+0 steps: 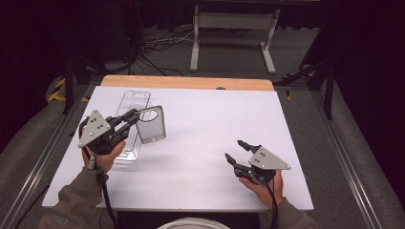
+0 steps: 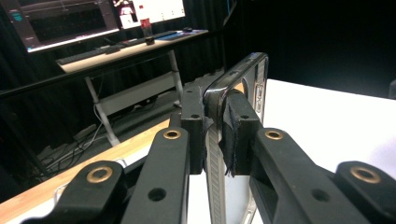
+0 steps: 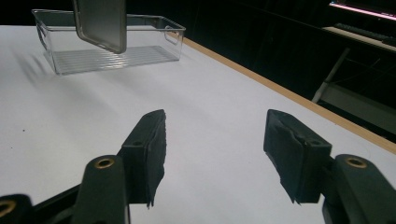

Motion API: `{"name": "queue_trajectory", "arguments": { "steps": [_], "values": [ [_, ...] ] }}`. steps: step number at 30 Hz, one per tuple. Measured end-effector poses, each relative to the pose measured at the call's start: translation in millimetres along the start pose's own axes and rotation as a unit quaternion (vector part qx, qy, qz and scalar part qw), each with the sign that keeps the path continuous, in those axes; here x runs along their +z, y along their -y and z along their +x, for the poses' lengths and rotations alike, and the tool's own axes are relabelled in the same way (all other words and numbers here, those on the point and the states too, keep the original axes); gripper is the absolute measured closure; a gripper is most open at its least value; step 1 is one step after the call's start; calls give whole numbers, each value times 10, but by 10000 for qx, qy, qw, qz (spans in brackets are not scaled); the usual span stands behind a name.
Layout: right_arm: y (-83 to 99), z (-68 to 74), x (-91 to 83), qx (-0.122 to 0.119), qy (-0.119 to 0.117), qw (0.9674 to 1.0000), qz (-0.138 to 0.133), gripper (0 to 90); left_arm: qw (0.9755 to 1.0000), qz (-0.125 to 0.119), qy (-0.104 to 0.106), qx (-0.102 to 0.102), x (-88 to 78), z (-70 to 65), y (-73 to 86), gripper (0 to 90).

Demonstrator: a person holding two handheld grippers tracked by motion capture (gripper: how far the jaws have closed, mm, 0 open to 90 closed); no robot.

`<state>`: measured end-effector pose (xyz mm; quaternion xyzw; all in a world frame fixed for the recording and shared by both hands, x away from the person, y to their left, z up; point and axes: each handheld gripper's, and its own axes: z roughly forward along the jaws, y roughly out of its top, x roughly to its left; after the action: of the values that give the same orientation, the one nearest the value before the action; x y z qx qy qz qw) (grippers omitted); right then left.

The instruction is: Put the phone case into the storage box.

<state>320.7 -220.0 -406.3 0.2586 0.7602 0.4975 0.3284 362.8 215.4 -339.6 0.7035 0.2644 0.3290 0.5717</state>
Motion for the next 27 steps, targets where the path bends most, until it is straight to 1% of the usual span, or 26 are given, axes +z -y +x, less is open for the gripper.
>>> {"name": "queue_trajectory", "arguments": {
  "steps": [3, 5, 8, 10, 14, 22, 27],
  "values": [
    [13, 12, 19, -31, -10, 10000, 46, 393, 10000, -19, -40, -30, -21, 49, -1, 803],
    [21, 15, 27, -34, -22, 10000, 63, 389, 10000, -11, -23, -63, -21, 77, 12, 803],
    [25, 20, 25, -30, -17, 10000, 49, 386, 10000, 17, -34, -34, -16, 90, 9, 803],
    [29, 24, 23, -32, -19, 10000, 66, 385, 10000, -25, -37, -35, -29, 112, -4, 803],
    [50, 35, 32, -39, -42, 9999, 115, 385, 10000, -21, -34, 42, -55, 168, -21, 803],
    [72, 42, 24, -45, -19, 9999, 144, 384, 10000, -70, -50, -35, -92, 307, -36, 804],
    [76, 32, 3, -11, 17, 9999, 126, 383, 10000, -59, -76, 7, -61, 370, -38, 804]
  ]
}}
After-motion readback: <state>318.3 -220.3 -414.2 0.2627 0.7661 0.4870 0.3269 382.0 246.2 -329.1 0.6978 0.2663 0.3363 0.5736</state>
